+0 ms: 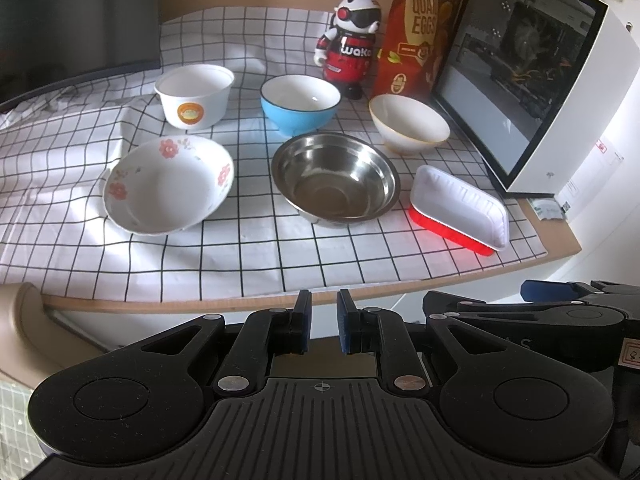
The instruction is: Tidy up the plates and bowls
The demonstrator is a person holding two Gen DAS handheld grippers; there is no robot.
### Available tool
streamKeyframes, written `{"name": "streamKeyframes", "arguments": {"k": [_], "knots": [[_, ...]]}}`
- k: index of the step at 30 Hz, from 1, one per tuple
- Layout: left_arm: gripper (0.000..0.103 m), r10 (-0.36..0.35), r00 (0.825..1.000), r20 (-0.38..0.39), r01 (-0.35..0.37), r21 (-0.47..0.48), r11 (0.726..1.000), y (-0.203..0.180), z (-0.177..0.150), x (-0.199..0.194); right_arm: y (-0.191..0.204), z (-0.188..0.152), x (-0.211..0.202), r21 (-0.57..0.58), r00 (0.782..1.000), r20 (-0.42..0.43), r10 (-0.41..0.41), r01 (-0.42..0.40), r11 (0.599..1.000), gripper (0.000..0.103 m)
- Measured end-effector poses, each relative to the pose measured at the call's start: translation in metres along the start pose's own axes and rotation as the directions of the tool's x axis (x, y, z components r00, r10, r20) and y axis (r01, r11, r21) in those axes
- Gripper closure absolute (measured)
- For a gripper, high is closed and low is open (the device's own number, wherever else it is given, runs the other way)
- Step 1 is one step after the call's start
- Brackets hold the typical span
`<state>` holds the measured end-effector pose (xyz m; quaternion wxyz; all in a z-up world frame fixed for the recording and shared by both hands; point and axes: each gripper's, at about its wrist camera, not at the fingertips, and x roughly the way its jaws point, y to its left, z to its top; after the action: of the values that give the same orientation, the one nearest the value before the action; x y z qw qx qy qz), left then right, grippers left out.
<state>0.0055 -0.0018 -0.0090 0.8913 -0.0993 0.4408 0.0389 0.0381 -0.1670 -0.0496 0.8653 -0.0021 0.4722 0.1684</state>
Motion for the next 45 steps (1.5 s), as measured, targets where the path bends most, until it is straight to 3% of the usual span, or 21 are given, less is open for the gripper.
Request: {"name": "streamKeyframes", "arguments": {"k": [37,41,45], "knots": [[0.086,-0.004,1.0,-0.019,0.004,-0.005,1.0,-0.002,0.003,0.006,-0.006,0.001,0.008,0.022,1.0,-0.01,0.0,0.0,1.0,0.0],[0.086,-0.001,1.0,-0.027,0.0,-0.006,1.0,-0.004,0.009,0.009,-0.009,0.001,0.008,0.016,1.0,0.019,0.0,-0.001,1.0,0.0],[0.086,-0.052,0.998,-0.036,0.052,-0.002,0.999,-0.007,0.018,0.018,-0.014,-0.004,0.007,-0.008,0.99,0.138,-0.039,0.04,0.999,0.0]]}}
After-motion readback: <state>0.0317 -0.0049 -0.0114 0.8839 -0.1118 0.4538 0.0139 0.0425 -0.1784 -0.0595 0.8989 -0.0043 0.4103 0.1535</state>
